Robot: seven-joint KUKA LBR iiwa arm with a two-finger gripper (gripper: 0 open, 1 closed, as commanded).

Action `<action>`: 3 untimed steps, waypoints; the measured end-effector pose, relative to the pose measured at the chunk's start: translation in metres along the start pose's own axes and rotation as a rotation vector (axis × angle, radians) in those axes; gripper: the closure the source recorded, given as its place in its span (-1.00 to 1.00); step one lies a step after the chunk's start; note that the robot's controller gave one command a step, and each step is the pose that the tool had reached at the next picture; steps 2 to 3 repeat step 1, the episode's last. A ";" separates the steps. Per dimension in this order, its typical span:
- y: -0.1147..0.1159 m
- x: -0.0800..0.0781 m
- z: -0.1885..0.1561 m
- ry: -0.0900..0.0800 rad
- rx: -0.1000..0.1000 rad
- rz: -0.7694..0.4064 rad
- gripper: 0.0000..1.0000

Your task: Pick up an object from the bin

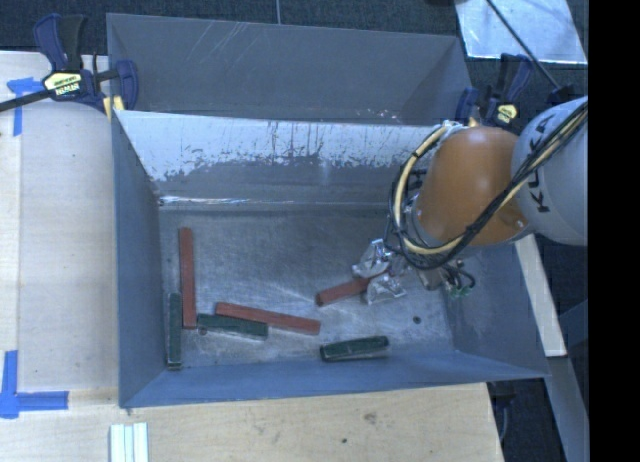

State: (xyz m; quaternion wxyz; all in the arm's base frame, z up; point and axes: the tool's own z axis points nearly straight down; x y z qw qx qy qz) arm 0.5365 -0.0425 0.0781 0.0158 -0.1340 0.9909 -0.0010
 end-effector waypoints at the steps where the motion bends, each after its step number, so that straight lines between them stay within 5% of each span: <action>1: 0.002 -0.017 -0.135 0.026 -0.005 0.008 1.00; 3: 0.002 -0.017 -0.135 0.026 -0.005 0.008 1.00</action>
Offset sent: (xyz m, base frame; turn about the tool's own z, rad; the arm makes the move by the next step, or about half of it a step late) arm 0.0000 0.0000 0.0000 0.0000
